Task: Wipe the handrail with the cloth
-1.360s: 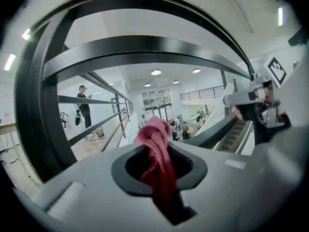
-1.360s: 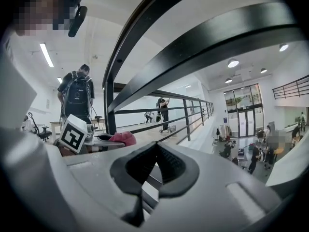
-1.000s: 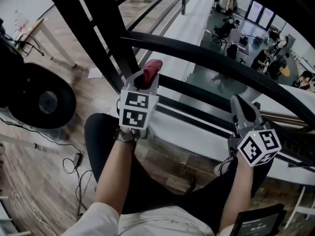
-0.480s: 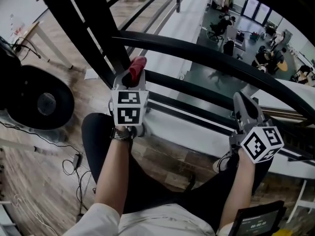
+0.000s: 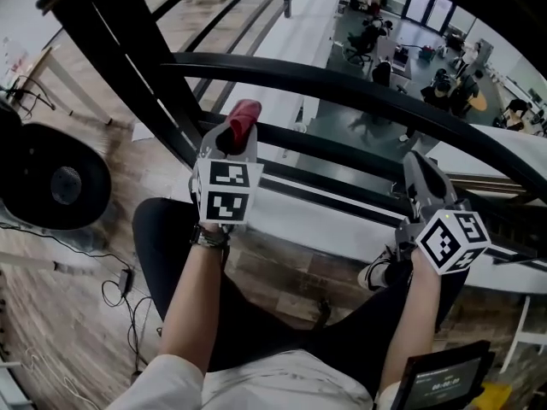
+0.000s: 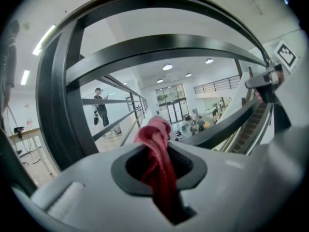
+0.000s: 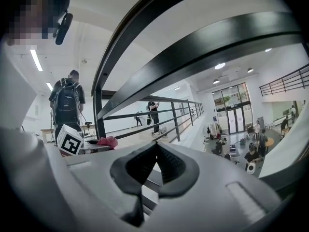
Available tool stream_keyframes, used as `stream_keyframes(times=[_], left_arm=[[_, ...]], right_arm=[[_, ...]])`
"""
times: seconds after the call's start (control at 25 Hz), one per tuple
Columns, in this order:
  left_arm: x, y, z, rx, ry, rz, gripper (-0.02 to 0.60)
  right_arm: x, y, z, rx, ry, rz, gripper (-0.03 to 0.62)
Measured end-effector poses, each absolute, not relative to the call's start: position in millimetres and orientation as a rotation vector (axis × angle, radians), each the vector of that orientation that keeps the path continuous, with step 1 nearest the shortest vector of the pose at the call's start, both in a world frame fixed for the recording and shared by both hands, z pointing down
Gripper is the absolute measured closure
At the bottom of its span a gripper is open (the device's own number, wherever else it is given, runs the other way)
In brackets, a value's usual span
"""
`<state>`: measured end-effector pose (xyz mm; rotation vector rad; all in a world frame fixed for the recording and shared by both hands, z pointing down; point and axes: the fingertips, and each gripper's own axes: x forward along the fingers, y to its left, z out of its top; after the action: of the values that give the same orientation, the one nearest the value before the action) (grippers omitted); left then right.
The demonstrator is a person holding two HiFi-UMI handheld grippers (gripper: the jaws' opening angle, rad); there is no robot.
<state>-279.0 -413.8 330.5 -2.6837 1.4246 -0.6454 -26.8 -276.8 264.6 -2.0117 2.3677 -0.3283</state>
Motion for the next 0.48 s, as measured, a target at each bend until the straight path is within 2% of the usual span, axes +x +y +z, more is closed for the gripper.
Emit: stream_keyframes(times=[0.48], left_arm=[[-206.5,-376.9,332.6,-2.707,1.387,-0.581,0.515]], right_arm=[[10.9,-227.4,274.8,-2.015,2.336,-0.371,0.592]])
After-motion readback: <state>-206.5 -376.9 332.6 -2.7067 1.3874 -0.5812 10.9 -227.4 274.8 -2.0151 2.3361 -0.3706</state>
